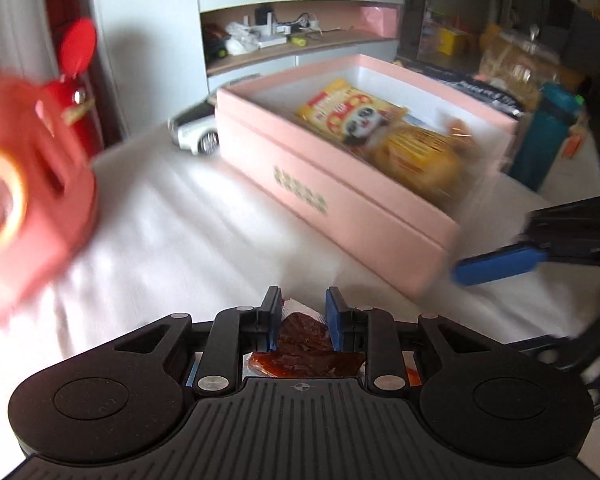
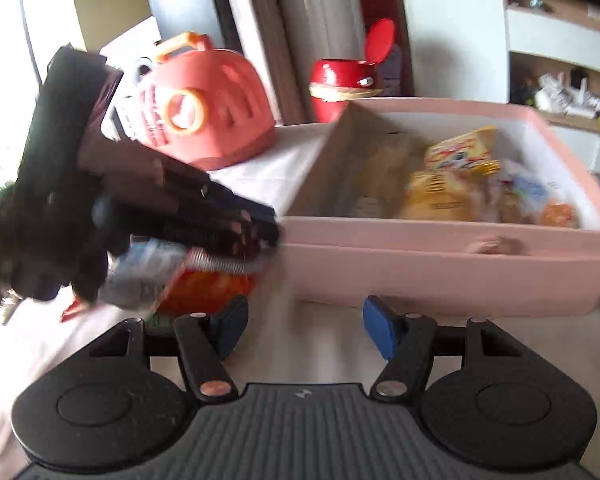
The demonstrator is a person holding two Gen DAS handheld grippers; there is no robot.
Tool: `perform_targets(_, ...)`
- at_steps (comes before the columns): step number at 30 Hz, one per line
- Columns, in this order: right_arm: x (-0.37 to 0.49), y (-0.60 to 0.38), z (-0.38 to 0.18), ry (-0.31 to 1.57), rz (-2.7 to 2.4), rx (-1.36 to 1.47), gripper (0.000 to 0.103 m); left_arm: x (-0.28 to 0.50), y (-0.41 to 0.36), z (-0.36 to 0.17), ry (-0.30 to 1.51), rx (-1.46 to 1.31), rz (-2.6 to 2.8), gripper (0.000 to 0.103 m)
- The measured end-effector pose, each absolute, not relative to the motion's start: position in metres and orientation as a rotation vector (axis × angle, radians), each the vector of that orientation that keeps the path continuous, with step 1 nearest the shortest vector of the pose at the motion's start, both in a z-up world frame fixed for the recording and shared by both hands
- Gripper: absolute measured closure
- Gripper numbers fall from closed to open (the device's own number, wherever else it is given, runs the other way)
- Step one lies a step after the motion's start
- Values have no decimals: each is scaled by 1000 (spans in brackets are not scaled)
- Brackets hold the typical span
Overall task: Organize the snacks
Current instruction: 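Grasp the red spicy strip packet with the left tool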
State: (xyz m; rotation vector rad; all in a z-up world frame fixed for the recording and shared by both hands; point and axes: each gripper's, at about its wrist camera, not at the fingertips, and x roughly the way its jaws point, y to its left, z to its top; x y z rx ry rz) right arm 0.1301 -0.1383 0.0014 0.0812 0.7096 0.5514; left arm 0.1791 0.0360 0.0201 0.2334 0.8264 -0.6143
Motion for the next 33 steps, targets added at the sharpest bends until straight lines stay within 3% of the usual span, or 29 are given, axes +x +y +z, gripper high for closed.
perform_targets(7, 104, -97, 6, 764, 678, 26, 37, 127, 92, 20, 890, -191, -595, 75)
perform_targets(14, 69, -66, 7, 740, 644, -171, 39, 83, 125, 45, 693, -217, -248, 75)
perform_targets(21, 62, -110, 11, 738, 505, -94, 43, 90, 167, 37, 716, -319, -81, 75)
perform_targets(28, 74, -145, 5, 746, 366, -62, 43, 80, 130, 44, 692, -242, -183, 73)
perform_targets(33, 79, -152, 1, 729, 305, -51, 40, 72, 100, 36, 817, -298, -324, 73)
